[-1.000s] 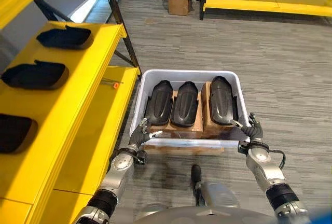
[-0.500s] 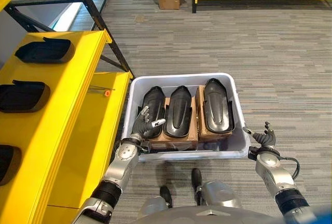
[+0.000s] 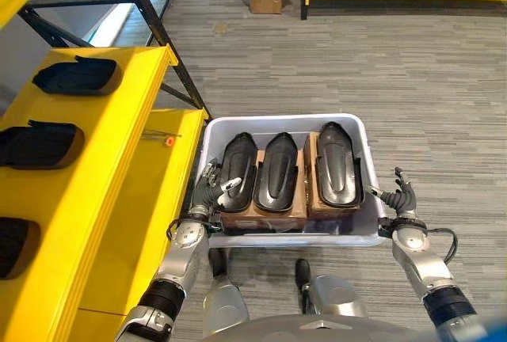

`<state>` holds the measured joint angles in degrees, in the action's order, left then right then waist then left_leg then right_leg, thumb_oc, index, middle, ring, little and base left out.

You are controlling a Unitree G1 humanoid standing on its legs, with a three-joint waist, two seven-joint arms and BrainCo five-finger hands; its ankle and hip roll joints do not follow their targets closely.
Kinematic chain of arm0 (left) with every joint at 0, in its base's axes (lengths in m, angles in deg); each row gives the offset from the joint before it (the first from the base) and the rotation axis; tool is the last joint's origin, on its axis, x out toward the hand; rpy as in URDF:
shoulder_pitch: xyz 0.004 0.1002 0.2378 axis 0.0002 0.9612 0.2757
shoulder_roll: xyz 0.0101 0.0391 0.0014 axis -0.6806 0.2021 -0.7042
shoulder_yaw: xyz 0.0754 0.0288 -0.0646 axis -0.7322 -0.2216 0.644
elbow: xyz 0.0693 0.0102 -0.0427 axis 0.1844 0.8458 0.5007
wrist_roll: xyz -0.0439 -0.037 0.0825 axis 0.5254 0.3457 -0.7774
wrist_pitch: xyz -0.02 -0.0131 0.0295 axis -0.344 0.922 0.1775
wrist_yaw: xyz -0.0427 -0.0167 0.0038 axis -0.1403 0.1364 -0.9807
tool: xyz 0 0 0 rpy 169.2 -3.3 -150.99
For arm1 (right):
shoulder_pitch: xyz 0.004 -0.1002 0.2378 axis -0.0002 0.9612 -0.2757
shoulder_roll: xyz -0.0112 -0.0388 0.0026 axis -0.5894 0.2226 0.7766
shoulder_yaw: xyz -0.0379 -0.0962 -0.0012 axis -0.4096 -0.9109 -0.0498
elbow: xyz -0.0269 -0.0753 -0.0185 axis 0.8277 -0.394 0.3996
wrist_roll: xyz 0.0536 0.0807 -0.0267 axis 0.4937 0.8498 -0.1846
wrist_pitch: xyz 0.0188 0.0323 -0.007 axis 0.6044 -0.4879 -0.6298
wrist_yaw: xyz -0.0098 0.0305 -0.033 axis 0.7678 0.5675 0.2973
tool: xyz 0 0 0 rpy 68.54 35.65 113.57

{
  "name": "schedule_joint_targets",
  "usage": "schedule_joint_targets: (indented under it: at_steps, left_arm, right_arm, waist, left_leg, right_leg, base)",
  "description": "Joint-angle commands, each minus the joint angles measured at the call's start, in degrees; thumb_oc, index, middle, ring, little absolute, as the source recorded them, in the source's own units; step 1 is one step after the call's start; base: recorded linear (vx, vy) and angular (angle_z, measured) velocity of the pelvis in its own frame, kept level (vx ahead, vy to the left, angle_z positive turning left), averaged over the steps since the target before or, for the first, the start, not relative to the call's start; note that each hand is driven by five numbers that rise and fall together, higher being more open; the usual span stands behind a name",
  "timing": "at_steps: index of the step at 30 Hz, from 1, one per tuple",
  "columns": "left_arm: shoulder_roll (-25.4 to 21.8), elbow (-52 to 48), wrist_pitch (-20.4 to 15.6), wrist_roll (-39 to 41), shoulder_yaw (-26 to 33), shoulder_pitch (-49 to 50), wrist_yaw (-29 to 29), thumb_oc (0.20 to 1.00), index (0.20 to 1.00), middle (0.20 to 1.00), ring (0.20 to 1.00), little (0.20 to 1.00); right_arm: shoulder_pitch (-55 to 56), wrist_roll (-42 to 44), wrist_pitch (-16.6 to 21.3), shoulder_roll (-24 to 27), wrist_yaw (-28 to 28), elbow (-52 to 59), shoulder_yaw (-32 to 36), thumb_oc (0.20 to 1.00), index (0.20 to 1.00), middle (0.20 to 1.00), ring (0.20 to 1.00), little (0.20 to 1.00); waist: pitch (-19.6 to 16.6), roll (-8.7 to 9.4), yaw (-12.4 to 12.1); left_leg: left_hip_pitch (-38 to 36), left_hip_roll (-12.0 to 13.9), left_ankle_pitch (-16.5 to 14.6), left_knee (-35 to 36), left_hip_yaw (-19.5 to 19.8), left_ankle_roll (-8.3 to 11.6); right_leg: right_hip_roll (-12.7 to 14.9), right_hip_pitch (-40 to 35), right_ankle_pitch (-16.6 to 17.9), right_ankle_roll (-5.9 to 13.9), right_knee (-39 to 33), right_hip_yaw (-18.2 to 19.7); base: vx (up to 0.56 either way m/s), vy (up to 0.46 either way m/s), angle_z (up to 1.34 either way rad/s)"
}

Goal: Move parts from the plastic box to the shelf.

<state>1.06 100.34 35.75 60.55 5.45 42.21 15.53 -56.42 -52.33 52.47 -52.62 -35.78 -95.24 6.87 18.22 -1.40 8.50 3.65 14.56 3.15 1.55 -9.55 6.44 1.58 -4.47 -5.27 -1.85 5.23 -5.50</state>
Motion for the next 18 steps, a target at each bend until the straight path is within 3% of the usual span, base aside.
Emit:
schedule_joint_targets:
  at_steps: [1, 9, 18]
  left_arm:
    - [-0.9, -2.4, -2.8, 0.6, -0.5, -0.5, -1.4, 1.000, 1.000, 1.000, 1.000, 1.000]
    - [-2.1, -4.4, -0.4, 1.4, -1.9, -0.3, -2.1, 1.000, 1.000, 1.000, 1.000, 1.000]
    - [-4.7, -8.9, 1.1, 2.0, -2.7, -1.9, -4.3, 1.000, 1.000, 1.000, 1.000, 1.000]
  right_arm:
    - [-0.7, 2.0, 2.1, 0.8, 0.2, 1.1, -0.3, 1.000, 1.000, 1.000, 1.000, 1.000]
    - [-3.0, 1.4, 2.6, -0.7, -1.9, -1.0, -0.3, 1.000, 1.000, 1.000, 1.000, 1.000]
    - [-10.2, 3.5, 1.4, 2.3, -8.1, -4.9, 1.6, 1.000, 1.000, 1.000, 1.000, 1.000]
  waist:
    - [-2.3, 0.22, -0.3]
    - [-3.2, 0.71, -2.1]
    - [-0.9, 1.38, -5.1]
  left_leg:
    - [-2.7, -2.1, 1.1, -1.7, -1.9, -0.59]
    - [-6.4, -5.0, -1.2, 1.1, -2.3, -1.81]
    - [-2.4, -5.8, -1.5, -0.8, -0.9, -2.00]
  right_leg:
    - [1.2, 1.9, -4.5, 4.91, 6.7, 0.3]
    - [2.5, 2.3, -1.8, 6.44, 4.0, -1.7]
    - [1.9, 4.4, -1.2, 6.08, 3.5, -1.5]
  base:
    - [0.07, 0.182, -0.19]
    - [0.04, 0.052, -0.01]
    - [-0.05, -0.085, 0.06]
